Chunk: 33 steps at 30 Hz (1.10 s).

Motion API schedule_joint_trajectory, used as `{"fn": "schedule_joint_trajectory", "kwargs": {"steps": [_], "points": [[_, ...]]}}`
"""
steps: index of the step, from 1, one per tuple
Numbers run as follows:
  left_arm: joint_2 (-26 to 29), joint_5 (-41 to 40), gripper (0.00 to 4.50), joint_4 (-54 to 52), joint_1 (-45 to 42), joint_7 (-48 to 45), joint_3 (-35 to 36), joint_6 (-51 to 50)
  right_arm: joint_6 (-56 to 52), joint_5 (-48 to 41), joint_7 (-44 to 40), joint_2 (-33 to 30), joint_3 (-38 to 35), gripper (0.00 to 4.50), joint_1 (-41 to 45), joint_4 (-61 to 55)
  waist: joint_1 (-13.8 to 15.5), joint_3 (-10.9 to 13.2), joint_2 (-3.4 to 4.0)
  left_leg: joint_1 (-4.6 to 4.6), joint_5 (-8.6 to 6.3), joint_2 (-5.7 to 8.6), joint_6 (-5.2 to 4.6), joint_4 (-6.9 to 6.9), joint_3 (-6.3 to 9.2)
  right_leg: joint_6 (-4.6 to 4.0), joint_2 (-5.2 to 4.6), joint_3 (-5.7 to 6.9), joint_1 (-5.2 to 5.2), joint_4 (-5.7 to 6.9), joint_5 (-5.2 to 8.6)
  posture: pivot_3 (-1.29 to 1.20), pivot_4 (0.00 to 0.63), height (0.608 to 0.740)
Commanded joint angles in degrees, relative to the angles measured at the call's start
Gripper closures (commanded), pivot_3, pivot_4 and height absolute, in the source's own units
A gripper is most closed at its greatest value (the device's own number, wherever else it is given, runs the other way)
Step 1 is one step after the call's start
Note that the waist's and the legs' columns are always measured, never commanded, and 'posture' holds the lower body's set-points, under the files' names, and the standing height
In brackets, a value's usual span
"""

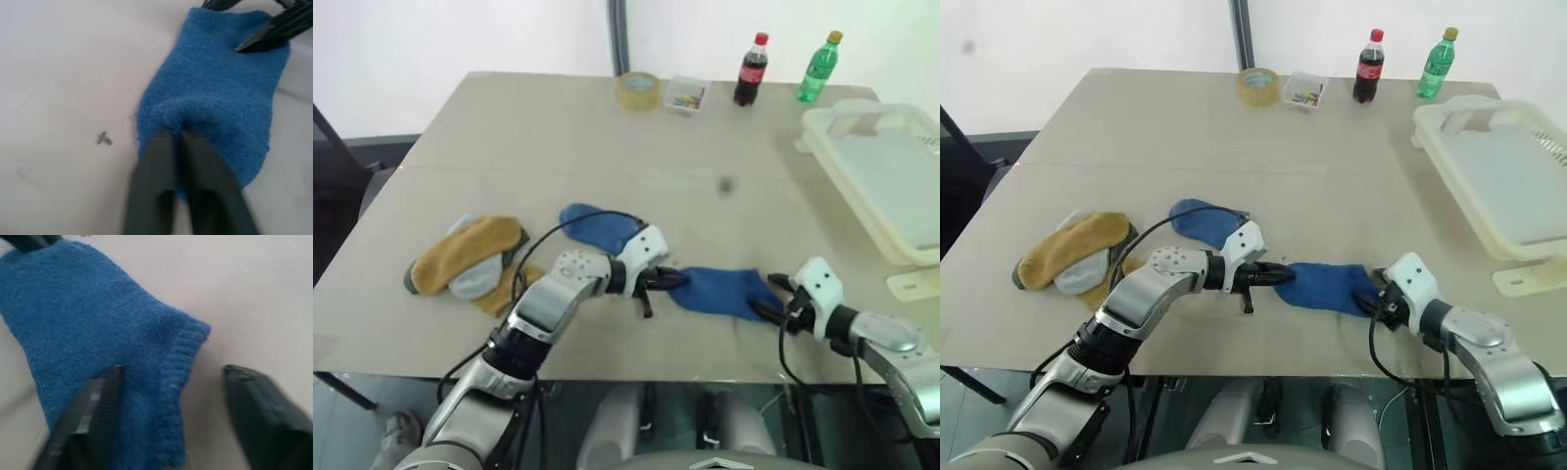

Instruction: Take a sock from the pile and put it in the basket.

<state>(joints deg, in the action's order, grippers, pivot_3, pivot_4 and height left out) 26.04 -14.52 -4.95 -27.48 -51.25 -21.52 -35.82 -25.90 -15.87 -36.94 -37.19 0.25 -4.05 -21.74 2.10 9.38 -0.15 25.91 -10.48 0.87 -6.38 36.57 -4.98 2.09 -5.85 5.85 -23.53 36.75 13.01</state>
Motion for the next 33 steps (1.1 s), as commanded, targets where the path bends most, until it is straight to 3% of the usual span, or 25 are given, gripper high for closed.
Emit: {"fn": "schedule_joint_trajectory", "kwargs": {"steps": [1, 4, 10, 14, 15, 16, 21, 29, 33], "points": [[0.07, -0.72, 4.50, -3.29, 1.94, 1.93, 2.38, -1.87, 1.54, 2.38, 0.46, 0.27, 0.67, 3.13, 1.75, 2.71, -0.10, 0.00, 0.00, -0.04, 0.00, -0.01, 0.00, 0.00, 0.00, 0.07, 0.00, 0.00, 0.03, 0.01, 0.04, 0.00, 0.150, 0.740], [0.50, -1.41, 4.50, -6.43, 3.58, 3.52, 4.38, -3.19, 2.68, 3.18, -0.90, 0.12, 2.17, 4.42, 4.39, 4.18, -0.49, 0.00, 0.01, -0.08, 0.00, -0.03, 0.00, 0.01, 0.00, 0.09, 0.00, 0.00, 0.04, 0.04, 0.05, 0.00, 0.150, 0.740], [-1.65, -5.35, 4.50, -10.66, 4.79, 7.14, 10.71, -4.19, 2.39, 3.52, -2.90, -0.21, 2.84, 4.42, 6.88, 5.48, -0.88, 0.01, -0.01, -0.04, 0.00, -0.03, 0.01, 0.00, 0.01, -0.07, 0.00, 0.01, 0.02, 0.04, -0.05, 0.00, 0.150, 0.740], [-1.99, -5.12, 3.25, -14.26, 4.79, 11.94, 14.06, -5.97, 3.29, 2.73, -4.44, -1.28, 1.55, 3.14, 5.27, 2.15, -0.95, 0.01, 0.00, -0.04, 0.00, -0.03, 0.01, 0.00, 0.01, -0.09, 0.00, 0.02, 0.03, 0.04, -0.06, 0.00, 0.150, 0.740], [-2.08, -5.23, 2.78, -15.20, 4.87, 13.39, 15.23, -6.49, 4.00, 2.73, -4.25, -1.39, 0.87, 2.61, 4.84, 1.23, -0.95, 0.01, -0.01, -0.04, 0.00, -0.03, 0.01, 0.00, 0.01, -0.08, 0.00, 0.02, 0.03, 0.04, -0.06, 0.00, 0.150, 0.740], [-2.01, -5.02, 2.31, -16.36, 5.07, 15.19, 16.42, -7.25, 3.81, 1.13, -4.89, -1.61, -0.48, 2.53, 4.18, -0.61, -1.00, 0.01, -0.01, -0.04, 0.00, -0.03, 0.01, -0.01, 0.01, -0.08, 0.00, 0.03, 0.03, 0.04, -0.06, 0.00, 0.150, 0.740], [-1.45, 0.53, 2.31, -16.55, 5.89, 24.54, 18.52, -7.90, 5.72, -2.83, -7.25, -2.51, -4.93, 2.53, 3.93, -6.64, -0.98, 0.03, 0.01, -0.05, 0.00, -0.02, 0.01, -0.01, 0.01, 0.11, 0.01, 0.02, 0.04, 0.04, 0.02, 0.00, 0.150, 0.740], [-2.59, 8.61, 2.31, -6.22, 4.68, 30.19, 12.61, -7.76, 5.96, -4.11, -7.56, -0.15, -1.88, 2.53, 11.60, -6.99, -0.55, 0.06, -0.07, -0.01, 0.00, -0.01, 0.01, 0.00, 0.01, 0.04, 0.03, 0.04, 0.02, 0.05, -0.06, 0.00, 0.150, 0.740], [-3.55, 8.36, 2.25, -4.86, 4.54, 30.11, 13.19, -7.42, 6.05, -4.45, -9.32, -0.63, -0.93, 0.72, 12.83, -5.86, -0.06, 0.05, -0.05, -0.01, 0.00, 0.00, 0.01, 0.00, 0.01, -0.07, 0.00, 0.05, 0.02, 0.03, -0.08, 0.00, 0.150, 0.740]]}}
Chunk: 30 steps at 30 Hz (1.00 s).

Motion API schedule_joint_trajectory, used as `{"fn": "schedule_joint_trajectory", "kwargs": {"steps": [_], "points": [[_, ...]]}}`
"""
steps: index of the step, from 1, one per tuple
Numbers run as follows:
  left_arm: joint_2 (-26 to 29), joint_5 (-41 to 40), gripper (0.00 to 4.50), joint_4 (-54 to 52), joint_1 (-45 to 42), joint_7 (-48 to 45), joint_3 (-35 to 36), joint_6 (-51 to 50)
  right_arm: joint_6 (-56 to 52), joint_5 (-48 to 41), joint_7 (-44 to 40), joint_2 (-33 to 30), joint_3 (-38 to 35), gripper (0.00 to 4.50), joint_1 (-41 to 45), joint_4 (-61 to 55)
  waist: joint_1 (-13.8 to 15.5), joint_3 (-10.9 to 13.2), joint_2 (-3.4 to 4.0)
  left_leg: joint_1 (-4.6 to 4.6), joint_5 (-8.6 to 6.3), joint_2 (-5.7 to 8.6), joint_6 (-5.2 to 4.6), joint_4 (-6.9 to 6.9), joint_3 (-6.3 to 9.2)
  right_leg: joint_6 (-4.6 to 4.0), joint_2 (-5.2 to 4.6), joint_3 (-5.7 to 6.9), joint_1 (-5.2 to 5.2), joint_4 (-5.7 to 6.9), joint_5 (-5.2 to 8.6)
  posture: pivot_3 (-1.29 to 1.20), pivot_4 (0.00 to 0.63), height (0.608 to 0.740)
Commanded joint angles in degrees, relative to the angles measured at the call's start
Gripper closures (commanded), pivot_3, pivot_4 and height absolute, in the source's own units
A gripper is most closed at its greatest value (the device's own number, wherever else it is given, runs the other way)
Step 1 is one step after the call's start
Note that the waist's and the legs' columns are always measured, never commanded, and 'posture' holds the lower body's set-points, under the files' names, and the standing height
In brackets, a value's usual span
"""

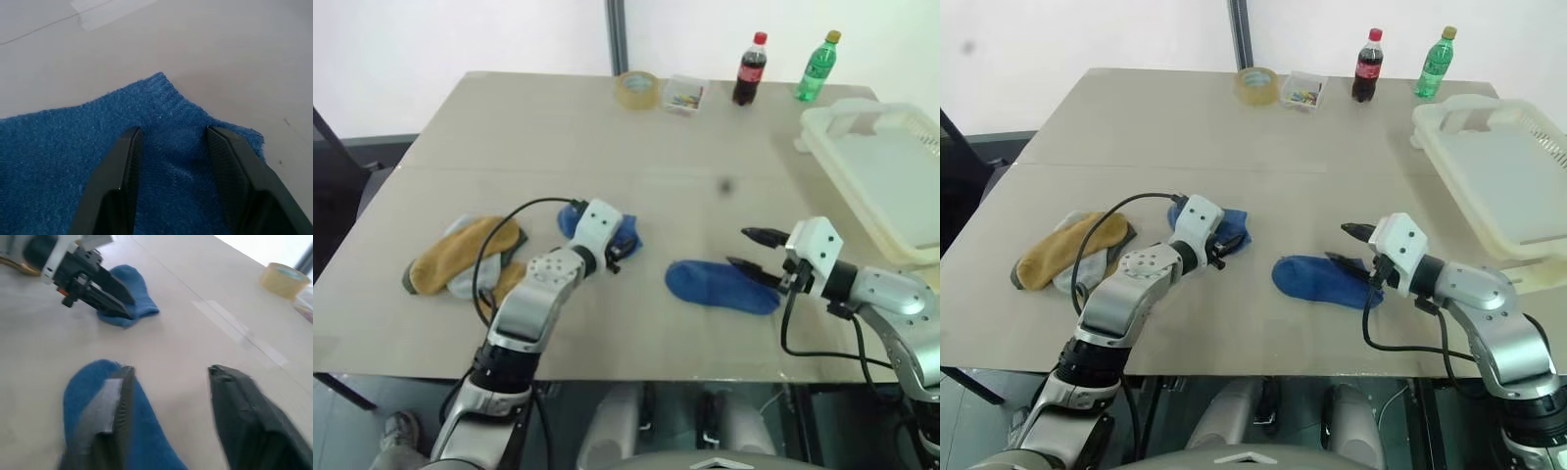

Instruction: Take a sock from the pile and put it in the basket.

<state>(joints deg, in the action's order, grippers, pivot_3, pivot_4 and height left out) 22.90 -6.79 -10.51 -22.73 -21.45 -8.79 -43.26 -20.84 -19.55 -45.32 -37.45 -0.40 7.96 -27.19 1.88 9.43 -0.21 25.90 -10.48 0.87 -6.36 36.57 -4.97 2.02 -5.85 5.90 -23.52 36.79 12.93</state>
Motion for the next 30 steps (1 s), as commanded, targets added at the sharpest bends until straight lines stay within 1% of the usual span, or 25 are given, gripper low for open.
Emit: {"fn": "schedule_joint_trajectory", "kwargs": {"steps": [1, 2, 8, 9, 10, 12, 13, 14, 16, 21, 24, 26, 28, 30], "points": [[-0.52, 0.46, 2.25, 0.77, -0.22, 0.21, 0.60, -0.02, 0.95, -0.87, -0.90, -0.20, -0.48, 0.15, 0.80, -0.37, 0.25, 0.00, 0.00, -0.01, 0.00, 0.00, 0.00, 0.00, 0.00, -0.01, 0.00, 0.00, 0.00, 0.00, 0.00, 0.00, 0.150, 0.740], [-0.49, 0.47, 2.25, 0.92, -0.16, 0.19, 0.72, 0.05, 0.94, -1.08, -1.23, -0.20, -0.56, 0.07, 0.72, -0.34, 0.28, 0.00, 0.01, -0.02, 0.00, -0.01, 0.00, 0.00, 0.00, -0.01, 0.00, 0.00, 0.00, 0.00, 0.00, 0.00, 0.150, 0.740], [-1.71, -0.26, 2.25, 3.70, -0.14, -0.16, 1.35, 0.20, 1.67, -0.65, -1.00, -0.33, -1.86, 0.07, -0.60, -0.83, 0.34, -0.02, 0.02, -0.04, 0.00, -0.01, 0.00, 0.00, 0.00, -0.01, -0.01, 0.00, 0.02, 0.01, 0.00, 0.00, 0.150, 0.740], [-2.76, -0.93, 2.50, 4.95, -0.73, 0.07, 2.10, 0.32, 1.83, -0.29, -0.85, -0.42, -1.82, 0.02, -0.68, -0.85, 0.34, -0.03, 0.03, -0.04, 0.00, -0.01, 0.00, 0.00, 0.00, -0.01, -0.01, -0.01, 0.02, 0.01, 0.00, 0.00, 0.150, 0.740], [-3.53, -1.32, 3.02, 5.94, -1.23, 0.19, 2.65, 0.45, 1.80, -0.23, -0.87, -0.53, -1.74, 0.00, -0.74, -0.88, 0.42, -0.03, 0.04, -0.07, 0.00, -0.01, 0.00, 0.00, 0.00, -0.01, -0.02, -0.01, 0.03, 0.01, 0.00, 0.00, 0.150, 0.740], [-5.10, -1.83, 3.79, 8.84, -2.59, 0.33, 3.64, 1.68, 1.96, 0.08, -0.56, -0.51, -1.66, 0.00, -0.87, -0.84, 0.46, -0.04, 0.04, -0.08, 0.00, -0.01, 0.00, 0.03, 0.01, 0.00, -0.02, 0.01, 0.04, 0.02, 0.00, 0.00, 0.150, 0.740], [-5.73, -2.08, 4.02, 10.21, -3.27, 0.21, 4.05, 2.36, 2.05, 0.19, -0.30, -0.41, -1.71, 0.00, -0.97, -0.85, 0.46, -0.04, 0.03, -0.08, 0.00, -0.01, 0.00, 0.03, 0.01, 0.00, -0.02, 0.00, 0.05, 0.02, 0.00, 0.00, 0.150, 0.740], [-6.33, -2.18, 4.48, 11.62, -4.00, 0.19, 4.44, 3.07, 2.09, 0.28, -0.01, -0.31, -1.78, 0.00, -1.10, -0.89, 0.48, -0.04, 0.03, -0.08, 0.00, -0.01, 0.00, 0.03, 0.01, 0.01, -0.02, 0.00, 0.07, 0.02, -0.01, 0.00, 0.150, 0.740], [-7.47, -2.03, 4.48, 15.67, -6.37, -0.09, 4.83, 5.25, 2.27, 0.68, 0.45, -0.29, -1.84, 0.00, -1.38, -0.97, 0.52, -0.05, 0.03, -0.09, 0.00, -0.01, 0.00, 0.06, 0.01, 0.01, -0.02, 0.02, 0.09, 0.02, -0.01, 0.00, 0.150, 0.740], [-12.20, -2.59, 4.48, 28.54, -15.64, -1.95, 4.91, 11.03, 1.33, 1.36, 2.98, 0.42, -2.52, 0.00, -1.79, -0.79, 0.78, -0.04, 0.01, -0.07, 0.00, -0.01, -0.01, 0.17, 0.06, 0.06, -0.02, 0.09, 0.16, 0.03, -0.04, 0.00, 0.150, 0.740], [-17.34, -3.07, 4.48, 34.42, -20.85, -3.73, 3.56, 13.18, -0.21, 5.10, 5.38, -0.62, -1.34, 0.00, -0.33, 2.28, 0.80, -0.02, -0.01, 0.04, -0.01, 0.01, -0.02, 0.27, 0.12, 0.21, -0.04, 0.19, 0.15, 0.02, -0.13, 0.00, 0.150, 0.740], [-21.19, -2.37, 4.48, 37.28, -22.52, -3.51, 2.42, 14.90, -1.74, 7.34, 7.68, -0.41, -0.99, 0.00, 1.38, 5.20, 0.78, -0.02, -0.02, 0.12, -0.08, 0.02, -0.14, 0.41, 0.12, 0.27, -0.05, 0.21, 0.15, 0.01, -0.17, 0.00, 0.150, 0.740], [-24.19, -0.17, 4.48, 39.55, -23.17, -1.60, 0.48, 16.38, -4.39, 7.69, 9.75, 0.69, -1.32, 0.00, 3.30, 7.09, 0.67, -0.01, -0.03, 0.25, -0.13, 0.04, -0.22, 0.51, 0.11, 0.31, -0.06, 0.21, 0.09, 0.01, -0.19, 0.00, 0.150, 0.740], [-26.97, -0.82, 4.48, 39.57, -23.01, -1.99, -0.02, 15.79, -5.81, 8.20, 11.53, 1.91, -1.38, 0.00, 5.53, 8.72, 0.38, -0.01, -0.03, 0.46, -0.14, 0.04, -0.24, 0.55, 0.09, 0.32, -0.06, 0.19, -0.05, 0.02, -0.21, 0.00, 0.150, 0.740]]}}
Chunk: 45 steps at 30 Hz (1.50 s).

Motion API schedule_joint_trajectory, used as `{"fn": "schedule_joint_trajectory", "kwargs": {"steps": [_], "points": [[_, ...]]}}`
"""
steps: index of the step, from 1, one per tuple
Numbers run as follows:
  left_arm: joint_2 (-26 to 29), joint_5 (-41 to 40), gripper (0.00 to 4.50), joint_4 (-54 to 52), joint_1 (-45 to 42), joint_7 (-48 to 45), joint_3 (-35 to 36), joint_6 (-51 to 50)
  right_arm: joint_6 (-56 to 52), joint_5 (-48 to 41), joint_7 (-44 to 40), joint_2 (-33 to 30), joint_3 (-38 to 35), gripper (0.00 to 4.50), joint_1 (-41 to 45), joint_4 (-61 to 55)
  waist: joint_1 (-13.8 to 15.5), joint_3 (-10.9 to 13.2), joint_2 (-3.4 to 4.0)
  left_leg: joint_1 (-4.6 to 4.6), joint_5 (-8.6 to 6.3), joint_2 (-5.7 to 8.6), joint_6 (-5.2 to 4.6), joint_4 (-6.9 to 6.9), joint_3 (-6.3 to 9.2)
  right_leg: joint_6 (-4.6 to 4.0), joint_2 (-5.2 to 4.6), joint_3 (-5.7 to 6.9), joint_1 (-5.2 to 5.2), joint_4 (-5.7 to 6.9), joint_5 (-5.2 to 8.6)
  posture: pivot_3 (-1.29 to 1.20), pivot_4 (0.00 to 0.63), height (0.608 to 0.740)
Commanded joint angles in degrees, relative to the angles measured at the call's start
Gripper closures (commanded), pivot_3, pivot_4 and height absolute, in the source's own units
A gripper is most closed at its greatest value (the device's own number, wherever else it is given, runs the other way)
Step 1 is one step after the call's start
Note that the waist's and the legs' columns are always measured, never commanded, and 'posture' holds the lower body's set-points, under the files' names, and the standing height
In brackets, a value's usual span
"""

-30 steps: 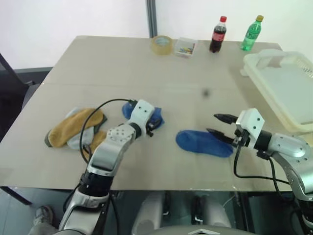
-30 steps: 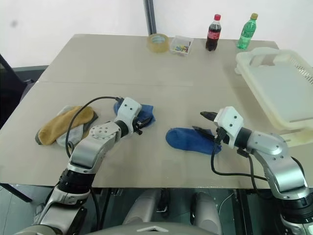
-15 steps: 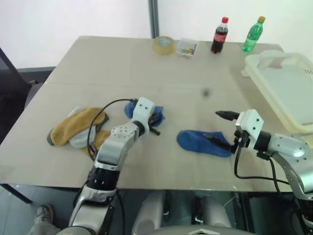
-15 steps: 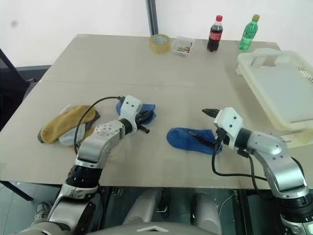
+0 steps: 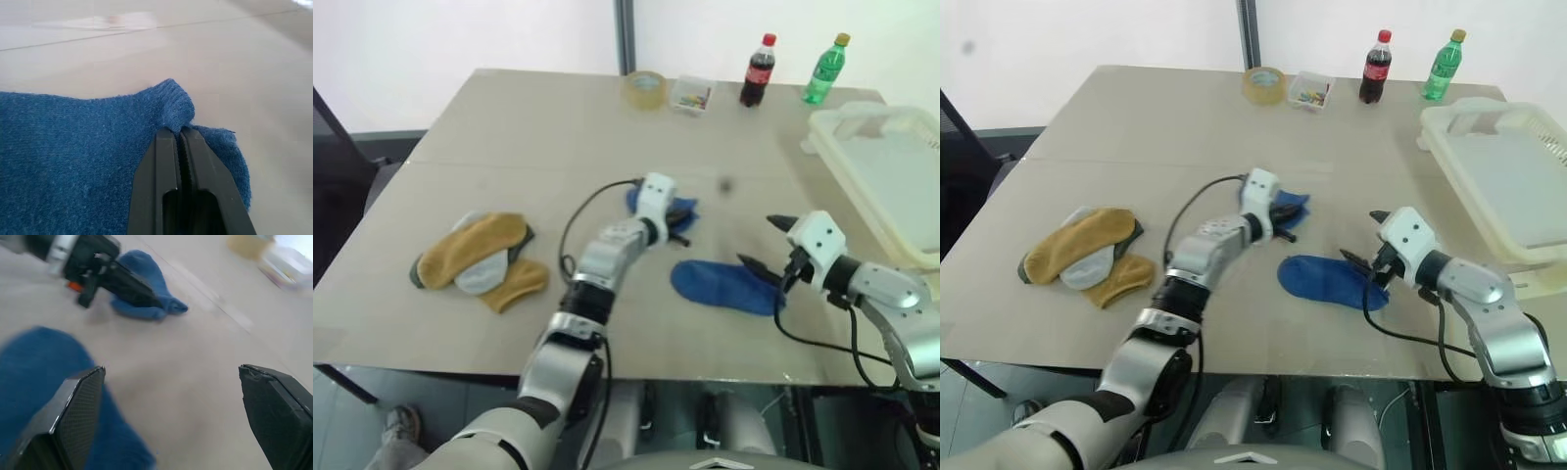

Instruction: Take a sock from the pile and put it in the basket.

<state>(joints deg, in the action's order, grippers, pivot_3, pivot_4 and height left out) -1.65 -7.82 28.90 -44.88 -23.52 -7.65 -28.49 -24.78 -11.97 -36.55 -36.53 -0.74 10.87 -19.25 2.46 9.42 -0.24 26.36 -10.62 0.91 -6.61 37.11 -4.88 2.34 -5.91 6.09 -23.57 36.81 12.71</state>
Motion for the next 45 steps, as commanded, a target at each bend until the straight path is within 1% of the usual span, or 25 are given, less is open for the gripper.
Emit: {"fn": "schedule_joint_trajectory", "kwargs": {"steps": [1, 2, 5, 6, 8, 11, 14, 18, 19, 20, 21, 22, 23, 25, 26, 28, 29, 31, 33, 34, 35, 38, 41, 43, 45], "points": [[-3.55, -0.56, 3.97, -0.53, -0.75, -0.51, -1.18, 0.05, -2.72, 0.94, 3.47, 1.56, -0.70, 0.00, 3.86, 1.31, -0.34, 0.01, 0.00, 0.06, 0.01, 0.00, 0.00, 0.01, 0.00, 0.00, 0.01, 0.01, -0.05, 0.01, -0.01, 0.00, 0.150, 0.740], [-4.43, -1.34, 3.72, -1.41, -0.71, -0.94, -0.99, -0.81, -3.39, 1.43, 4.30, 2.18, -0.29, 0.00, 5.04, 1.87, -0.37, 0.01, 0.01, 0.06, 0.01, -0.02, 0.00, 0.01, -0.01, 0.00, 0.03, 0.01, -0.05, 0.03, -0.01, 0.00, 0.150, 0.740], [-4.11, -2.17, 2.51, -5.64, -1.82, -0.09, 0.59, -1.61, -6.22, 2.76, 6.70, 5.27, 2.33, 0.00, 9.37, 3.87, -1.04, 0.02, 0.02, 0.06, 0.02, -0.09, 0.01, 0.01, 0.00, 0.00, 0.10, 0.05, -0.08, 0.05, 0.00, 0.00, 0.150, 0.740], [-3.15, -2.50, 1.90, -7.12, -2.25, -0.07, 1.43, -2.13, -7.72, 2.70, 7.32, 6.48, 2.76, 0.00, 10.54, 4.56, -1.36, 0.02, 0.02, 0.06, 0.02, -0.09, 0.01, 0.01, 0.01, 0.00, 0.11, 0.04, -0.09, 0.06, 0.00, 0.00, 0.150, 0.740], [0.54, -1.20, 1.90, -8.71, -3.16, -0.35, 2.07, -1.76, -11.27, 2.28, 8.50, 8.83, 3.34, 0.00, 12.68, 6.30, -1.58, 0.02, 0.03, 0.06, 0.01, -0.09, 0.01, 0.05, 0.02, 0.00, 0.10, 0.05, -0.08, 0.07, 0.00, 0.00, 0.150, 0.740], [4.80, -0.07, 1.90, -6.08, -4.79, -0.64, 2.94, 0.42, -14.67, 1.72, 9.87, 11.50, 3.05, 0.00, 14.60, 8.55, -1.65, 0.01, 0.04, 0.07, 0.01, -0.07, 0.01, 0.08, 0.03, 0.00, 0.10, 0.05, -0.07, 0.08, -0.01, 0.00, 0.150, 0.740], [8.05, 2.38, 1.90, 4.42, -8.33, 0.28, 3.42, 5.36, -15.58, 2.66, 11.21, 13.72, 3.78, 0.00, 16.13, 12.52, -1.45, 0.01, 0.04, 0.07, 0.02, -0.02, 0.01, 0.07, 0.04, -0.01, 0.09, 0.09, -0.05, 0.10, -0.01, 0.00, 0.150, 0.740], [9.26, 6.05, 1.90, 20.79, -13.44, -0.02, 2.29, 12.44, -14.30, 4.75, 12.34, 14.83, 5.05, 0.00, 17.57, 18.98, -1.32, 0.01, 0.04, 0.07, 0.02, 0.15, 0.00, 0.08, 0.07, 0.03, 0.08, 0.18, -0.02, 0.10, -0.03, 0.00, 0.150, 0.740], [8.93, 6.06, 2.11, 24.71, -14.75, -0.22, 2.82, 13.73, -14.19, 5.06, 12.65, 15.01, 4.99, 0.55, 18.18, 20.72, -1.33, 0.01, 0.04, 0.07, 0.02, 0.22, 0.00, 0.08, 0.09, 0.04, 0.06, 0.18, -0.01, 0.11, -0.03, 0.00, 0.150, 0.740], [8.64, 6.27, 2.42, 27.80, -15.66, -0.91, 3.01, 14.97, -13.88, 5.37, 12.92, 15.07, 4.89, 0.81, 18.76, 22.13, -1.36, 0.01, 0.04, 0.07, 0.02, 0.27, -0.01, 0.07, 0.07, 0.05, 0.09, 0.24, -0.01, 0.11, -0.03, 0.00, 0.150, 0.740], [8.44, 6.56, 2.68, 30.10, -16.23, -1.74, 3.01, 16.24, -13.57, 5.56, 13.04, 15.09, 4.80, 1.18, 19.19, 23.08, -1.36, 0.01, 0.03, 0.08, 0.02, 0.28, -0.01, 0.06, 0.05, 0.07, 0.07, 0.26, -0.02, 0.11, -0.04, 0.00, 0.150, 0.740], [8.12, 6.10, 3.34, 31.55, -16.57, -2.77, 3.54, 17.13, -13.70, 5.49, 12.76, 14.96, 4.74, 1.85, 19.48, 23.47, -1.35, 0.01, 0.03, 0.08, 0.02, 0.28, -0.01, 0.08, 0.09, 0.08, 0.01, 0.27, 0.00, 0.10, -0.05, 0.00, 0.150, 0.740], [7.88, 5.60, 3.47, 32.52, -16.87, -3.38, 4.23, 17.77, -13.85, 5.40, 12.39, 14.78, 4.68, 2.00, 19.59, 23.54, -1.41, 0.00, 0.04, 0.07, 0.03, 0.28, -0.01, 0.09, 0.07, 0.11, 0.00, 0.33, 0.01, 0.10, -0.07, 0.00, 0.150, 0.740], [7.63, 4.34, 4.29, 33.42, -17.27, -4.17, 5.98, 18.80, -14.04, 5.30, 11.86, 14.40, 4.51, 2.85, 19.60, 23.38, -1.58, 0.00, 0.04, 0.07, 0.02, 0.27, -0.01, 0.09, 0.08, 0.12, -0.02, 0.32, 0.00, 0.11, -0.07, 0.00, 0.150, 0.740], [7.61, 3.51, 4.50, 33.32, -17.29, -4.75, 7.07, 18.99, -14.00, 5.24, 11.51, 14.12, 4.44, 3.35, 19.46, 23.05, -1.62, 0.00, 0.04, 0.07, 0.02, 0.26, 0.00, 0.09, 0.10, 0.12, -0.03, 0.29, 0.00, 0.11, -0.07, 0.00, 0.150, 0.740], [7.93, -0.77, 4.50, 30.00, -16.44, -6.90, 11.08, 17.65, -14.99, 4.15, 10.68, 13.47, 3.40, 4.38, 19.04, 20.82, -1.63, 0.01, 0.04, 0.07, 0.03, 0.24, 0.01, 0.09, 0.14, 0.12, -0.03, 0.22, -0.01, 0.12, -0.07, 0.00, 0.150, 0.740], [8.20, -2.40, 4.50, 27.91, -15.81, -7.86, 12.48, 16.75, -15.11, 3.54, 10.05, 13.11, 3.01, 4.46, 18.83, 19.54, -1.66, 0.01, 0.04, 0.07, 0.03, 0.24, 0.01, 0.10, 0.14, 0.12, -0.03, 0.21, -0.01, 0.13, -0.07, 0.00, 0.150, 0.740], [8.74, -5.47, 4.50, 21.15, -13.43, -10.37, 14.01, 12.85, -16.44, 1.51, 8.25, 12.30, 2.18, 4.46, 18.06, 15.56, -1.79, 0.04, 0.04, 0.08, 0.02, 0.24, 0.01, 0.09, 0.12, 0.12, -0.04, 0.17, -0.02, 0.12, -0.07, 0.00, 0.150, 0.740], [9.71, -9.50, 4.50, 7.51, -8.06, -12.57, 14.16, 4.37, -18.48, -1.07, 5.41, 10.24, 1.77, 4.46, 16.28, 8.74, -1.95, 0.05, 0.07, 0.08, 0.02, 0.24, 0.01, 0.06, 0.12, 0.12, -0.06, 0.13, -0.04, 0.12, -0.07, 0.00, 0.150, 0.740], [10.03, -10.80, 4.50, 2.54, -6.09, -12.74, 14.04, 1.17, -19.05, -1.77, 4.64, 9.41, 1.73, 4.46, 15.66, 6.60, -2.09, 0.06, 0.08, 0.08, 0.02, 0.24, 0.01, 0.05, 0.12, 0.11, -0.07, 0.11, -0.04, 0.12, -0.07, 0.00, 0.150, 0.740], [10.97, -12.85, 4.50, -5.45, -2.61, -13.36, 13.32, -3.58, -21.11, -3.65, 3.72, 8.53, 0.98, 4.46, 14.56, 3.34, -2.15, 0.05, 0.08, 0.08, 0.02, 0.23, 0.01, 0.03, 0.12, 0.11, -0.06, 0.10, -0.05, 0.12, -0.07, 0.00, 0.150, 0.740], [13.40, -19.24, 4.50, -25.75, 6.54, -11.32, 13.58, -17.30, -26.52, -7.83, 2.32, 5.43, -1.29, 4.46, 10.29, -6.22, -2.37, 0.05, 0.08, 0.08, 0.02, 0.23, 0.02, 0.01, 0.17, 0.11, -0.06, 0.11, -0.02, 0.10, -0.07, 0.00, 0.150, 0.740], [15.42, -24.36, 4.50, -38.11, 12.14, -9.52, 14.20, -26.31, -30.29, -10.78, 2.50, 3.26, -3.55, 4.46, 7.25, -12.18, -2.10, 0.06, 0.10, 0.08, 0.01, 0.22, 0.03, 0.03, 0.24, 0.11, -0.07, 0.14, 0.01, 0.07, -0.07, 0.00, 0.150, 0.740], [15.93, -27.11, 4.50, -43.23, 14.56, -7.95, 15.00, -30.70, -32.86, -13.02, 2.43, 2.26, -5.43, 4.46, 5.53, -15.13, -1.77, 0.06, 0.12, 0.08, 0.01, 0.22, 0.03, 0.06, 0.25, 0.12, -0.08, 0.15, -0.01, 0.08, -0.06, 0.00, 0.150, 0.740], [16.99, -28.26, 4.50, -47.33, 17.37, -7.30, 14.19, -32.71, -35.00, -14.88, 2.38, 1.18, -6.73, 4.46, 3.76, -17.22, -1.65, 0.05, 0.13, 0.04, 0.01, 0.21, 0.03, 0.12, 0.28, 0.12, -0.08, 0.15, 0.02, 0.08, -0.06, 0.00, 0.150, 0.740]]}}
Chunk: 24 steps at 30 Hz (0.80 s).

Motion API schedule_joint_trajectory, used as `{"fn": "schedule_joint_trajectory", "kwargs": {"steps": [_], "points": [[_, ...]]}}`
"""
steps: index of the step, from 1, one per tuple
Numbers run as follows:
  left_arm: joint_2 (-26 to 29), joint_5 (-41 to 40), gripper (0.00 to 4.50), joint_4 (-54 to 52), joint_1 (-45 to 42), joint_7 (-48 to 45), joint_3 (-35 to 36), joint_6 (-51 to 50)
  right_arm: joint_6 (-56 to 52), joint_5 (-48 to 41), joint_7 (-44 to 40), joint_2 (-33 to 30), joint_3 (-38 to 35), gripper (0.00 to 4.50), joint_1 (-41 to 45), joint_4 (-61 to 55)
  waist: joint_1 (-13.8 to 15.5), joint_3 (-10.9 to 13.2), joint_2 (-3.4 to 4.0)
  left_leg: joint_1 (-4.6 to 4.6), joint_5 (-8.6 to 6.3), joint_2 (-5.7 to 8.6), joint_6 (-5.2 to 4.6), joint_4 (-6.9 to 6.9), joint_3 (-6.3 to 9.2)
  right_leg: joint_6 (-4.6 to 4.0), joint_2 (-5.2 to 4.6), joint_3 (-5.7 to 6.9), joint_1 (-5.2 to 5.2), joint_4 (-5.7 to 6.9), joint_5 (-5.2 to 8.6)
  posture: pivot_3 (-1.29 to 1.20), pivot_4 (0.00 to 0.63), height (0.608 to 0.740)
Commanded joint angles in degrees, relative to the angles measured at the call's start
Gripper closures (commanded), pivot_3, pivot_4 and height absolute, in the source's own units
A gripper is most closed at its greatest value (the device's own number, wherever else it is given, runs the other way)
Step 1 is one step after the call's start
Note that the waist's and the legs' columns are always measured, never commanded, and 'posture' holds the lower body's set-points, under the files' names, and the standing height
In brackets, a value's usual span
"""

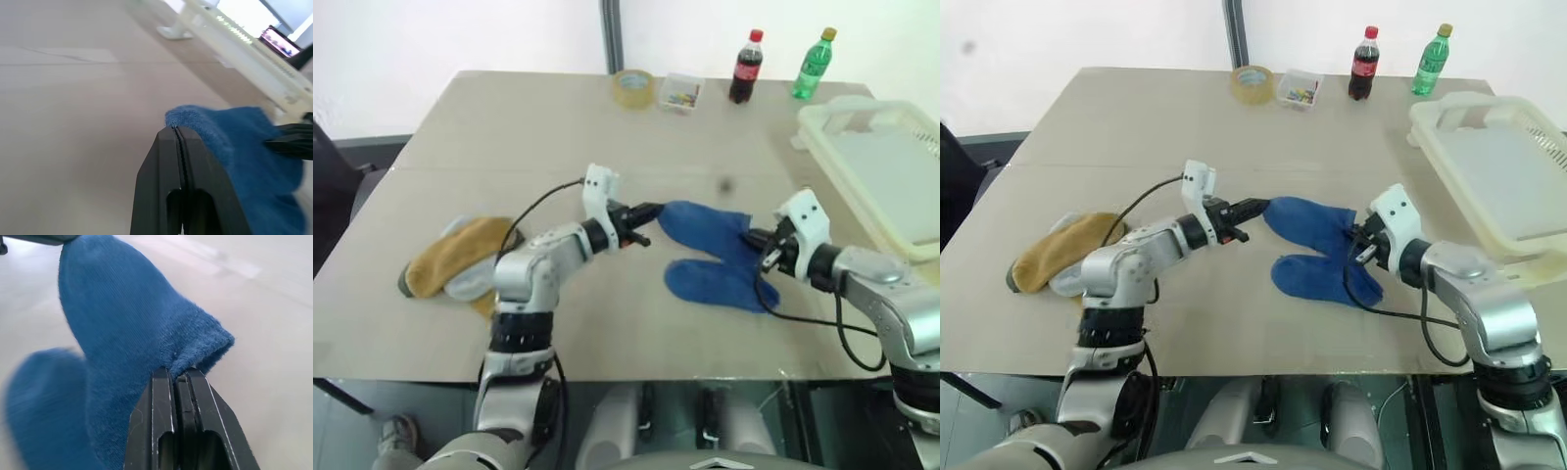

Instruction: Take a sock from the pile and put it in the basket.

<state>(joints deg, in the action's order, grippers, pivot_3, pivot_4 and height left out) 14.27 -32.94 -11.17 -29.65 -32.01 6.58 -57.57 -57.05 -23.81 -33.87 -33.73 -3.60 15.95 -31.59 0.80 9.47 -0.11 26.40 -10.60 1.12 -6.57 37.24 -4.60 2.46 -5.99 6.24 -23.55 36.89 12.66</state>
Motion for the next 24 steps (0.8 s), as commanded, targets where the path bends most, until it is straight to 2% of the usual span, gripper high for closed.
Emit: {"fn": "schedule_joint_trajectory", "kwargs": {"steps": [1, 7, 14, 20, 22, 23, 24], "points": [[1.30, -3.78, 4.50, -8.75, 3.36, 1.62, -0.24, -4.57, -3.53, -3.88, -0.34, -2.14, -4.38, 4.46, -2.25, -5.78, 0.04, -0.01, 0.01, 0.00, 0.01, 0.00, 0.01, 0.01, -0.01, -0.01, 0.00, -0.02, 0.00, 0.00, 0.01, 0.00, 0.150, 0.740], [2.50, -5.67, 4.50, -12.41, 6.50, 3.76, -1.04, -7.98, -6.20, -7.01, -0.20, -5.41, -5.87, 4.46, -5.08, -7.52, 0.09, -0.01, 0.01, -0.03, 0.02, 0.01, 0.03, 0.02, -0.02, -0.12, 0.01, -0.05, 0.00, 0.01, 0.07, 0.00, 0.150, 0.740], [4.60, -4.87, 4.50, -12.04, 8.88, 3.64, -4.54, -7.01, -4.75, -6.98, -0.56, -8.57, -4.85, 4.46, -7.91, -6.19, 0.25, -0.01, 0.01, -0.03, 0.02, 0.01, 0.03, -0.04, -0.04, -0.13, 0.01, -0.07, -0.01, 0.00, 0.08, 0.00, 0.150, 0.740], [6.18, -3.77, 4.50, -11.41, 9.85, 3.41, -6.35, -5.64, -2.56, -6.83, -1.18, -8.93, -4.12, 4.46, -9.55, -4.40, 0.20, -0.01, 0.01, -0.03, 0.02, 0.00, 0.02, -0.05, -0.04, -0.11, 0.00, -0.10, -0.02, -0.03, 0.09, 0.00, 0.150, 0.740], [6.85, -3.05, 3.87, -10.59, 9.67, 3.24, -7.25, -4.83, -1.37, -6.57, -2.17, -9.29, -2.77, 3.76, -10.02, -3.17, 0.20, 0.00, 0.01, -0.03, 0.02, 0.00, 0.02, -0.06, -0.04, -0.12, 0.00, -0.11, -0.03, -0.03, 0.10, 0.00, 0.150, 0.740], [6.95, -2.93, 3.71, -10.17, 9.51, 3.18, -7.44, -4.53, -0.50, -5.88, -2.27, -9.56, -2.01, 3.58, -10.28, -2.43, 0.21, 0.00, 0.01, -0.03, 0.01, 0.00, 0.02, -0.06, -0.04, -0.12, 0.00, -0.11, -0.03, -0.04, 0.09, 0.00, 0.150, 0.740], [7.01, -2.59, 3.18, -9.84, 9.37, 3.34, -7.59, -4.19, 0.37, -5.16, -2.48, -9.97, -1.34, 3.04, -10.55, -1.75, 0.19, 0.00, 0.01, -0.03, 0.01, 0.01, 0.02, -0.07, -0.04, -0.12, 0.00, -0.11, -0.02, -0.06, 0.09, 0.00, 0.150, 0.740]]}}
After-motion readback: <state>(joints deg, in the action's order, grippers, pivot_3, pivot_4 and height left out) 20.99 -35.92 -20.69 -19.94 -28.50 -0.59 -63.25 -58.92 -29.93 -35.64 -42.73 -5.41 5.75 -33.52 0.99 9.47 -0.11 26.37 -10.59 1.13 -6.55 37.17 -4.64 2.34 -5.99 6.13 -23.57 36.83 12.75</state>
